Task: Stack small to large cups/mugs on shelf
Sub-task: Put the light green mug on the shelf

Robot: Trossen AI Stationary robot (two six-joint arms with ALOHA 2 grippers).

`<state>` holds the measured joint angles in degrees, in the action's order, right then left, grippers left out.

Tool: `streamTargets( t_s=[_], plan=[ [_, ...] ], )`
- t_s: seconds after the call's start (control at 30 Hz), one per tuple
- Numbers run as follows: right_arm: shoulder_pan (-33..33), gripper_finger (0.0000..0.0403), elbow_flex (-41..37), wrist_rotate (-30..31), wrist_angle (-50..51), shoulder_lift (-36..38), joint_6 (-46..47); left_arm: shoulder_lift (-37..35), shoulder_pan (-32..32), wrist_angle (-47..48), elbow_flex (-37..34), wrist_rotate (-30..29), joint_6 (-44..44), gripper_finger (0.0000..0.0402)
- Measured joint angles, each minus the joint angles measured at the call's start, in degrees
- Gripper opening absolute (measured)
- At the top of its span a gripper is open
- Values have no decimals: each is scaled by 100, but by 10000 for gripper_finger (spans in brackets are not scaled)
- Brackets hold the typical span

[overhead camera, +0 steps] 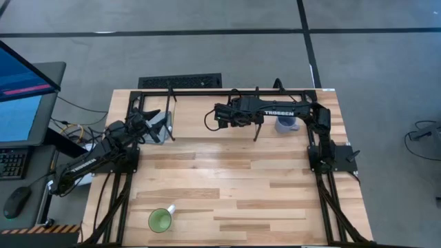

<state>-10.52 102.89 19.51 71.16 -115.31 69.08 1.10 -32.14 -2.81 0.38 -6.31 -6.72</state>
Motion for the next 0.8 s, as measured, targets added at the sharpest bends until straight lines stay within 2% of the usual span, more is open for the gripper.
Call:
streamTargets(
  t_s=[0.8],
  plan=[
    [85,152,0,-321,52,2,107,2,0,0,0,-2,-61,251]
  ],
)
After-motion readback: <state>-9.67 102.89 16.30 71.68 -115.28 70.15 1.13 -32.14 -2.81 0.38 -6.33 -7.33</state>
